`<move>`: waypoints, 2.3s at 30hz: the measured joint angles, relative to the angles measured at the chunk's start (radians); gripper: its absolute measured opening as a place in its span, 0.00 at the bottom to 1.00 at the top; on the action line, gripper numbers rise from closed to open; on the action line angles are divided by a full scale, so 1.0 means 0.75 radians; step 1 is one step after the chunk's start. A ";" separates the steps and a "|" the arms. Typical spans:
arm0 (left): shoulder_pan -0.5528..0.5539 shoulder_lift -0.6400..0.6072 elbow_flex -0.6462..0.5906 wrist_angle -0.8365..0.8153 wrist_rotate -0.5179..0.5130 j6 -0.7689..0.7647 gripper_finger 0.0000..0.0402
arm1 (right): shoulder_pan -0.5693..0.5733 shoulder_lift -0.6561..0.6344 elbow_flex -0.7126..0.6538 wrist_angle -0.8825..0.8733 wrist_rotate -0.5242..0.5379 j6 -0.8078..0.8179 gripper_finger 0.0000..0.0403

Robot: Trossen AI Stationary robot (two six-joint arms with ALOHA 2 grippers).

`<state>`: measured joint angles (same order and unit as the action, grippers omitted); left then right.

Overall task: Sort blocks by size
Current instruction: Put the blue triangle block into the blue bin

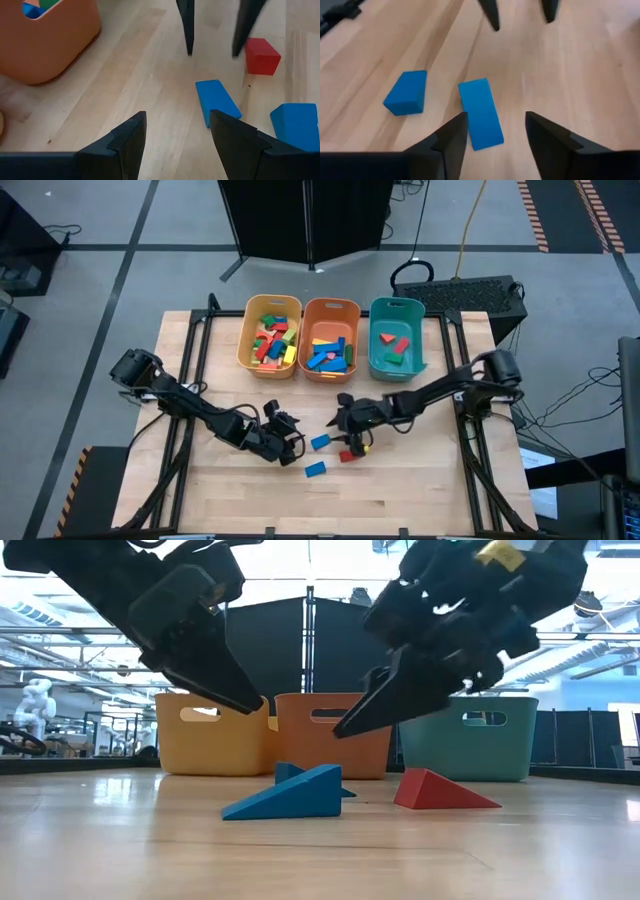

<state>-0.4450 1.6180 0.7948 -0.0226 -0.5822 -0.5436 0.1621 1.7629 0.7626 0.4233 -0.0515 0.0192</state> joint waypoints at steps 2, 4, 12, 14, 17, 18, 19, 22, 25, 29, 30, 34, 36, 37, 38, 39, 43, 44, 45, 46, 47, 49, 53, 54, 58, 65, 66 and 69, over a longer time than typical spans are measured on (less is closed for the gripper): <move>0.000 0.000 0.000 0.003 -0.014 0.000 0.54 | 0.007 0.056 0.052 -0.020 0.001 -0.013 0.50; 0.000 0.000 0.000 0.006 -0.021 0.000 0.54 | 0.014 0.106 0.099 -0.019 0.000 -0.016 0.55; 0.000 0.000 -0.001 -0.002 -0.024 0.000 0.54 | 0.016 0.224 0.214 -0.096 -0.012 -0.026 0.63; -0.001 0.000 -0.001 -0.009 -0.024 -0.001 0.54 | 0.019 0.261 0.237 -0.099 -0.037 -0.026 0.62; -0.002 0.000 -0.001 -0.013 -0.024 -0.002 0.54 | 0.031 0.308 0.261 -0.105 -0.045 -0.027 0.60; -0.002 0.000 -0.001 -0.013 -0.024 -0.001 0.54 | 0.032 0.319 0.268 -0.103 -0.045 -0.027 0.60; -0.003 0.000 -0.001 -0.011 -0.024 -0.002 0.54 | 0.034 0.329 0.273 -0.098 -0.042 -0.026 0.60; -0.003 0.000 -0.001 -0.005 -0.024 -0.001 0.54 | 0.034 0.331 0.277 -0.099 -0.044 -0.015 0.58; -0.003 0.000 -0.001 -0.005 -0.024 -0.001 0.54 | 0.034 0.331 0.277 -0.099 -0.042 -0.009 0.54; -0.003 0.000 -0.001 -0.005 -0.023 -0.001 0.54 | 0.033 0.331 0.277 -0.101 -0.038 -0.007 0.45; -0.003 0.000 -0.001 -0.004 -0.024 -0.001 0.54 | 0.033 0.331 0.277 -0.102 -0.037 -0.006 0.43; -0.003 0.000 -0.001 -0.005 -0.023 -0.001 0.54 | 0.033 0.328 0.277 -0.101 -0.035 -0.001 0.31; -0.003 0.000 -0.001 -0.005 -0.023 -0.001 0.54 | 0.034 0.327 0.277 -0.102 -0.037 -0.001 0.29; -0.003 0.000 -0.001 -0.005 -0.023 -0.001 0.54 | 0.034 0.325 0.277 -0.102 -0.037 -0.001 0.29; -0.003 0.000 -0.001 -0.005 -0.023 -0.001 0.54 | 0.034 0.319 0.277 -0.110 -0.039 0.001 0.29; -0.003 0.000 -0.001 -0.006 -0.023 -0.001 0.54 | 0.034 0.312 0.277 -0.119 -0.040 0.005 0.29; -0.003 0.000 -0.001 -0.024 -0.023 -0.001 0.54 | 0.034 0.267 0.276 -0.176 -0.040 0.029 0.32; -0.003 0.000 -0.001 -0.024 -0.023 -0.001 0.54 | 0.034 0.248 0.276 -0.203 -0.039 0.029 0.33; -0.003 0.000 -0.001 -0.025 -0.023 -0.001 0.54 | 0.034 0.228 0.276 -0.229 -0.040 0.029 0.33; -0.003 0.000 -0.001 -0.026 -0.023 -0.001 0.54 | 0.034 0.203 0.276 -0.256 -0.040 0.029 0.33; -0.003 0.000 -0.001 -0.026 -0.023 -0.001 0.54 | 0.034 0.174 0.276 -0.294 -0.039 0.028 0.32; -0.003 0.000 -0.001 -0.027 -0.023 -0.001 0.54 | 0.033 0.117 0.276 -0.356 -0.038 0.027 0.31; -0.003 0.000 -0.001 -0.027 -0.023 -0.002 0.54 | 0.029 -0.022 0.276 -0.526 0.026 -0.001 0.30; -0.003 0.000 -0.001 -0.026 -0.022 -0.002 0.54 | 0.028 -0.063 0.276 -0.576 0.060 -0.010 0.30; -0.004 0.000 -0.001 -0.025 -0.022 -0.002 0.54 | 0.018 -0.230 0.276 -0.783 0.169 -0.037 0.30; -0.007 0.000 -0.001 -0.021 -0.021 -0.004 0.54 | -0.046 -0.548 0.276 -1.074 0.318 -0.042 0.31; -0.009 0.000 -0.001 -0.020 -0.021 -0.004 0.54 | -0.060 -0.595 0.276 -1.105 0.326 -0.042 0.31; -0.012 0.000 -0.001 -0.020 -0.021 -0.004 0.54 | -0.109 -0.720 0.276 -1.187 0.367 -0.042 0.31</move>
<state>-0.4539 1.6180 0.7944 -0.0376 -0.5982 -0.5465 0.0802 1.2230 0.9695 -0.4667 0.2235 -0.0120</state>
